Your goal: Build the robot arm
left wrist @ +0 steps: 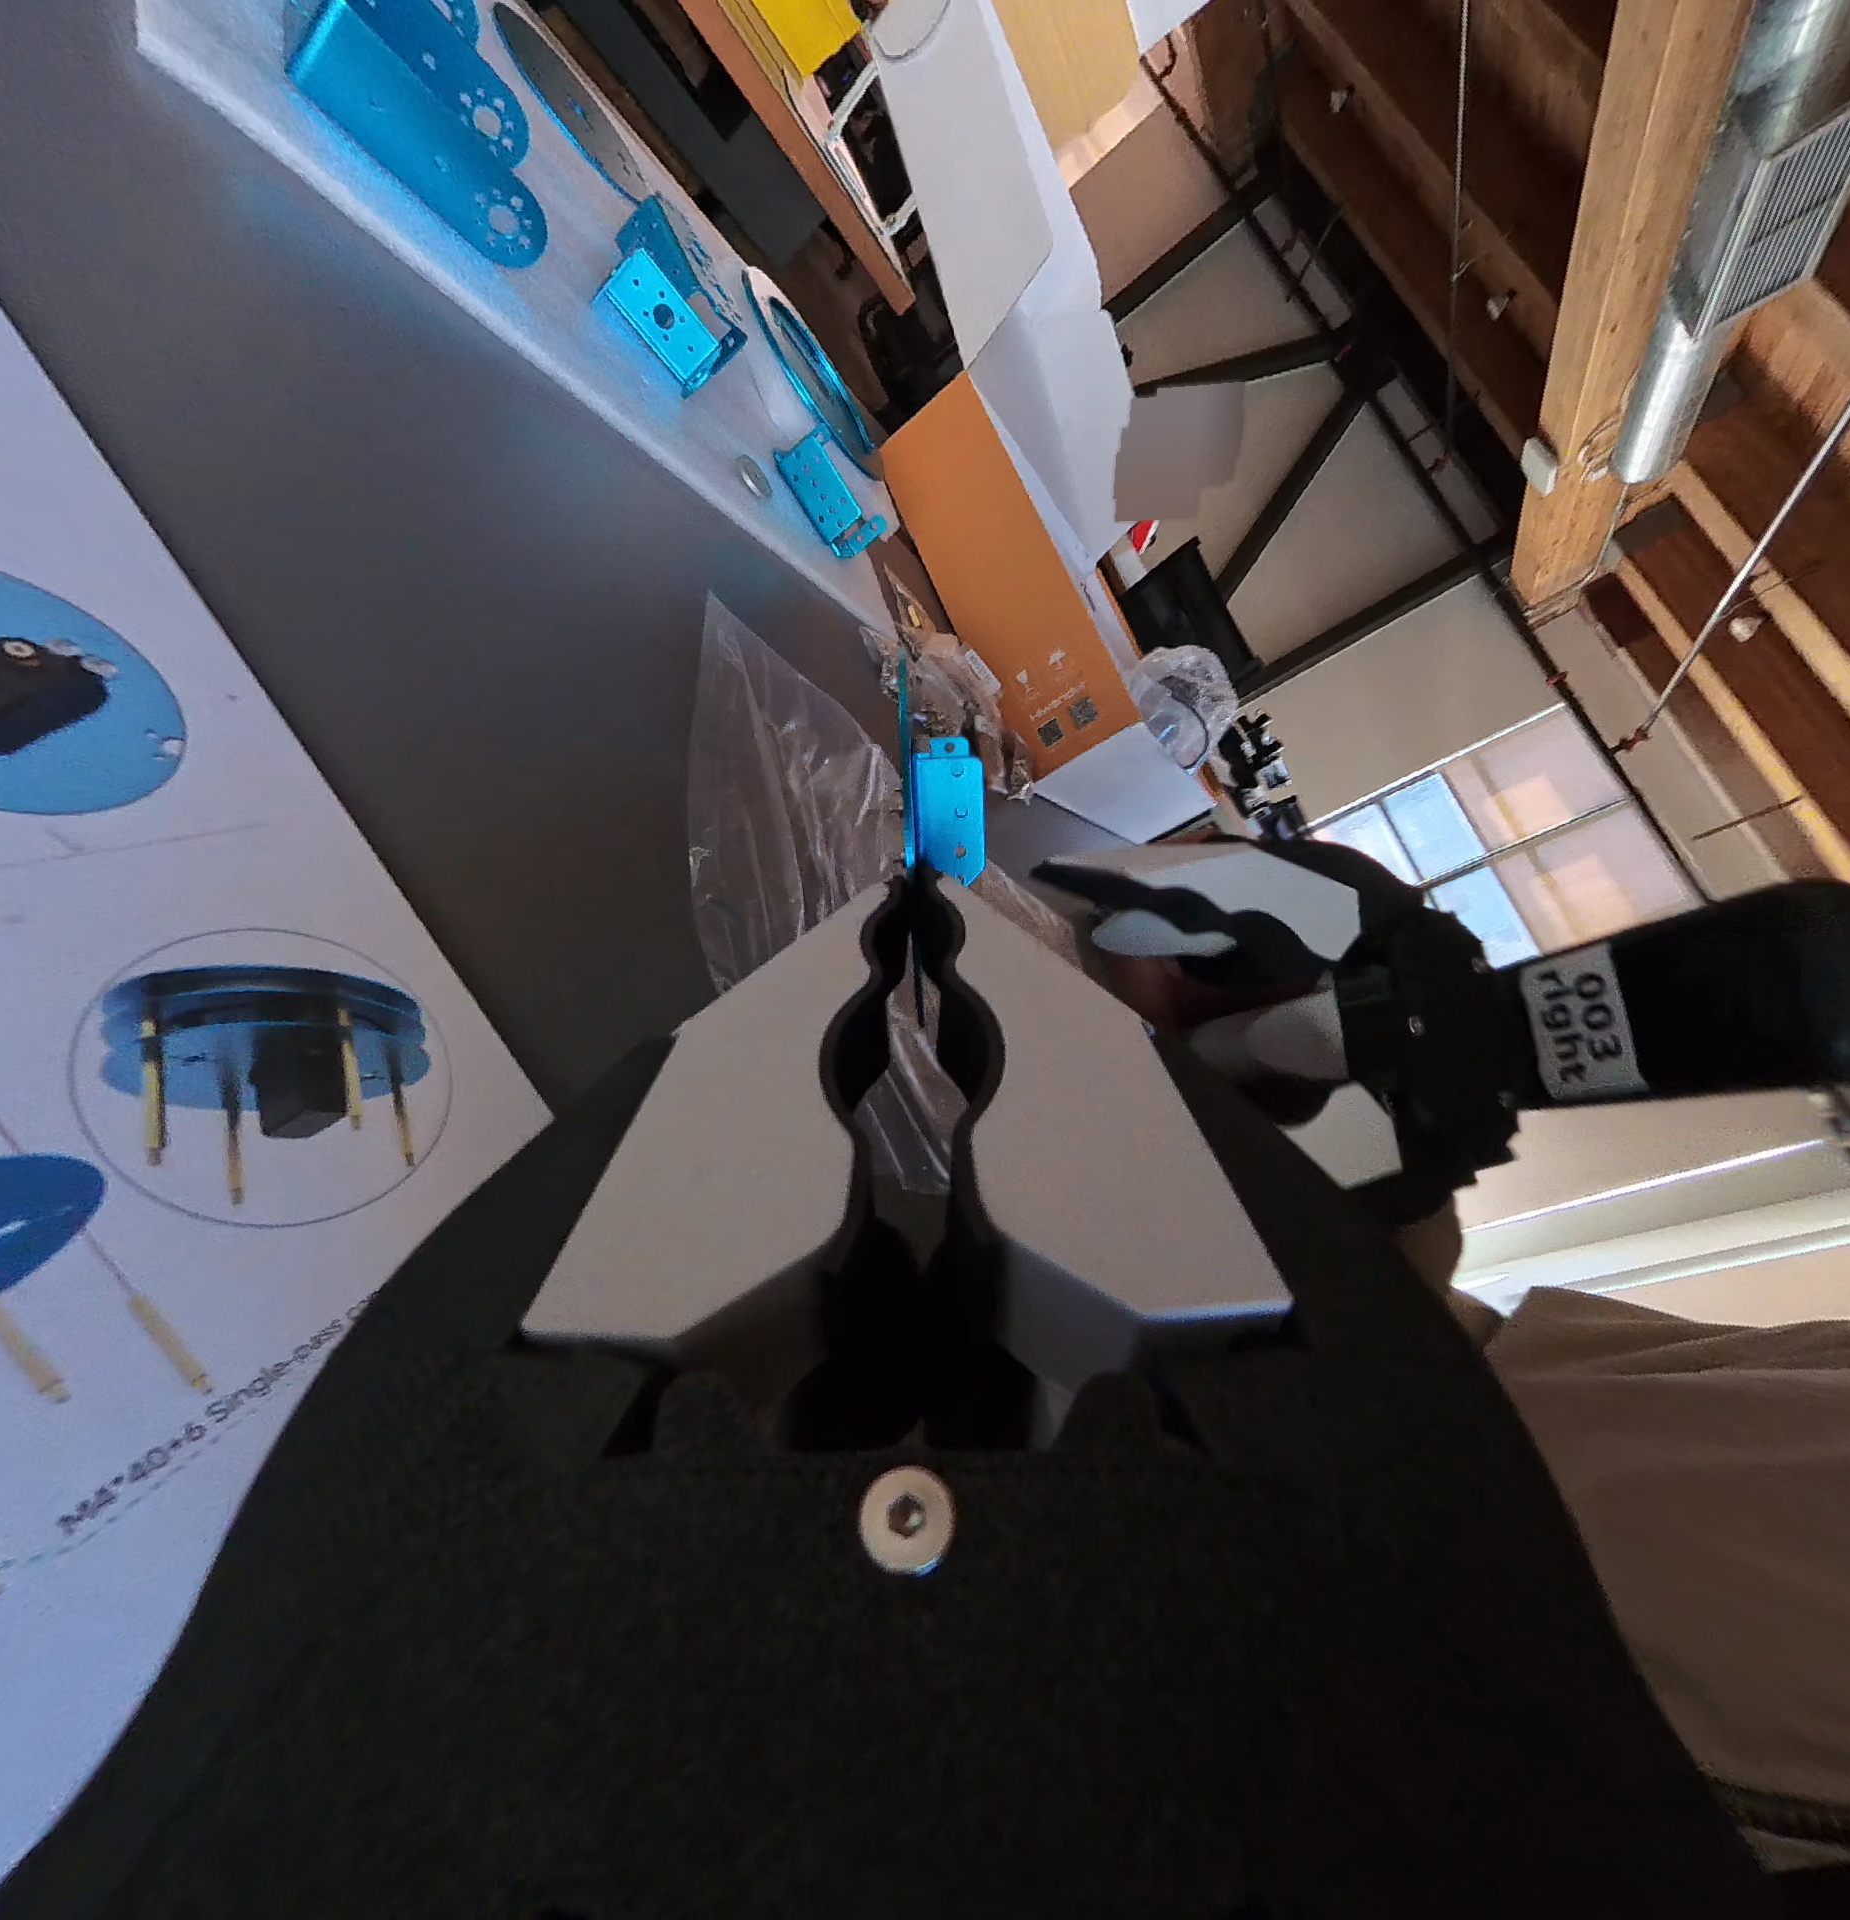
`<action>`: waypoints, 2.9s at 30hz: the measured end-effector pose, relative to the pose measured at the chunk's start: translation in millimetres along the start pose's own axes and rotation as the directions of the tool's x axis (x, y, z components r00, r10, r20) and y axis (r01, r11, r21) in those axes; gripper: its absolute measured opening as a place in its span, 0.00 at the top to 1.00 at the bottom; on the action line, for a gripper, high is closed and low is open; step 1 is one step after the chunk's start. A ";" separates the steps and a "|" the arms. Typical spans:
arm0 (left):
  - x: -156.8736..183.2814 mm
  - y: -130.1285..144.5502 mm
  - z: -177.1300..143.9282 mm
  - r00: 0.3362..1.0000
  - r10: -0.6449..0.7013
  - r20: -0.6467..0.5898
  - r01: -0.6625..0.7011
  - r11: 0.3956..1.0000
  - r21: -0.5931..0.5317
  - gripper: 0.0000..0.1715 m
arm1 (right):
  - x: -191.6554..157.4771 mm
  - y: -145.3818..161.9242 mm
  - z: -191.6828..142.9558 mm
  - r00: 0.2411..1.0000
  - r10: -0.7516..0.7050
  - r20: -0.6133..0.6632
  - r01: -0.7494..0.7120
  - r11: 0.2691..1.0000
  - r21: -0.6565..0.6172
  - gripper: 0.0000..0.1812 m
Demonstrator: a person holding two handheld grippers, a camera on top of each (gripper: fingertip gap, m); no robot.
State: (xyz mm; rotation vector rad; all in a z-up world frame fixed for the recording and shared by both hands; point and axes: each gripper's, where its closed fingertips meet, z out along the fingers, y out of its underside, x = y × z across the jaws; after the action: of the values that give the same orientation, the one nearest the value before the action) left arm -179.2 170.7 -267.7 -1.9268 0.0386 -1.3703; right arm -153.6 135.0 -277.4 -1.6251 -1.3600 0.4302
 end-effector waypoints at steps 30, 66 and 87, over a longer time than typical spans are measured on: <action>93.4 36.7 50.5 -0.235 0.881 -0.411 -0.968 -0.172 0.184 1.00 | 43.8 26.2 -110.3 0.959 0.171 0.225 -0.201 0.973 0.115 0.88; 89.4 3.9 88.3 0.527 0.623 -0.578 -0.781 0.623 -0.041 0.83 | 101.9 44.1 -131.5 0.915 0.376 0.144 -0.401 0.816 0.417 1.00; 66.3 -20.9 92.0 0.769 0.367 -0.524 -0.492 0.863 -0.117 0.81 | 96.2 22.6 -134.4 0.978 0.199 -0.067 -0.142 0.862 0.486 1.00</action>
State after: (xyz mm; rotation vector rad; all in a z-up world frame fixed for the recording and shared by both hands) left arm -83.6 208.2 -215.3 -1.5650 0.8924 -1.5316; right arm -8.2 165.4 -201.4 -1.3313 -0.9273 0.7080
